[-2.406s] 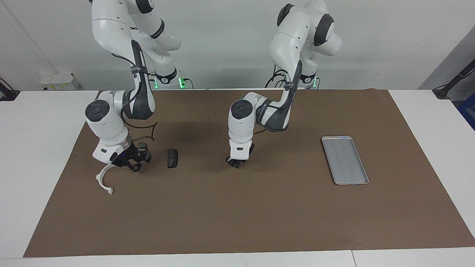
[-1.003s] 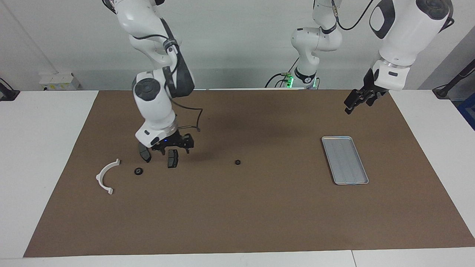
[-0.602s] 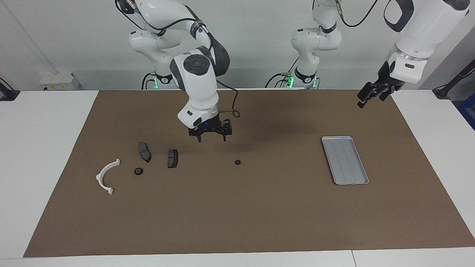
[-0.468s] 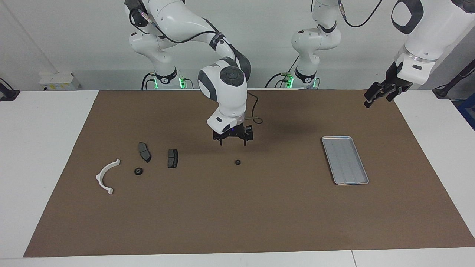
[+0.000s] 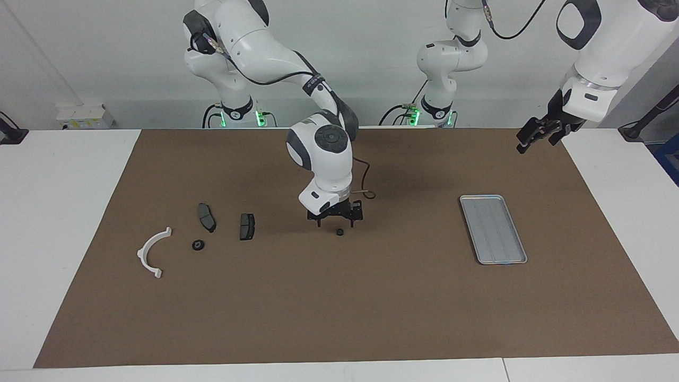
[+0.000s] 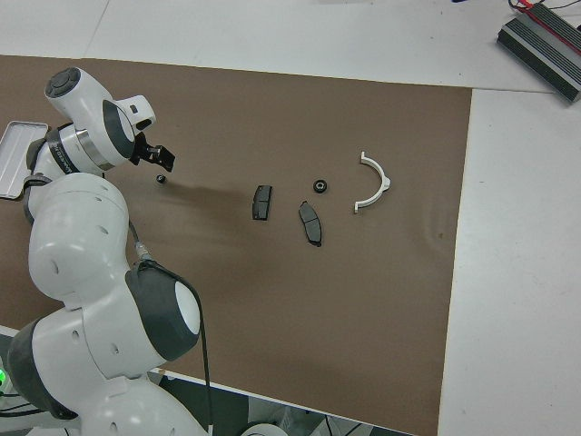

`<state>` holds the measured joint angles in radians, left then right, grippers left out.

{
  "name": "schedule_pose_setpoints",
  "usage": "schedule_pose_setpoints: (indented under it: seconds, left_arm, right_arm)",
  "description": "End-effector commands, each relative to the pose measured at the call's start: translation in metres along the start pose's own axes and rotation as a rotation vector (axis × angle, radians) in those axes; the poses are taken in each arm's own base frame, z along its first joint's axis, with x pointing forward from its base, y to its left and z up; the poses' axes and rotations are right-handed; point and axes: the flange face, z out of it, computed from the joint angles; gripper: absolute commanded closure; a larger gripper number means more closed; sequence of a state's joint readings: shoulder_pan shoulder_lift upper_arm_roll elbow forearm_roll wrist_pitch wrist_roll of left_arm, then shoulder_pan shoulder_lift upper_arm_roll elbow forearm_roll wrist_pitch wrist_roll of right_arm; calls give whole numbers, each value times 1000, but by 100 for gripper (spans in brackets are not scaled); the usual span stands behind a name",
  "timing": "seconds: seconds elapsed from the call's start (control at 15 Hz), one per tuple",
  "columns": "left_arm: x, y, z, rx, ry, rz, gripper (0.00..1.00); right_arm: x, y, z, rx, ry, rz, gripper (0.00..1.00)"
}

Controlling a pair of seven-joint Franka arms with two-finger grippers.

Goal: Place bearing gear from tray to pile

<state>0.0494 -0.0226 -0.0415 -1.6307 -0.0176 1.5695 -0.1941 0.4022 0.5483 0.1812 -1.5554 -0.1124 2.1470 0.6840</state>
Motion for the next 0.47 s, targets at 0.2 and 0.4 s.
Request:
schedule_pose_setpoints:
  seconds: [0.2,0.4]
  left_arm:
    - [-10,1,-2,-1,2,7,0]
    - [-11,2,-2,-1,0,10,0]
  right_arm:
    - [7,-13,17,35,44,7,2]
    - [6,-13,25,35,49,6,3]
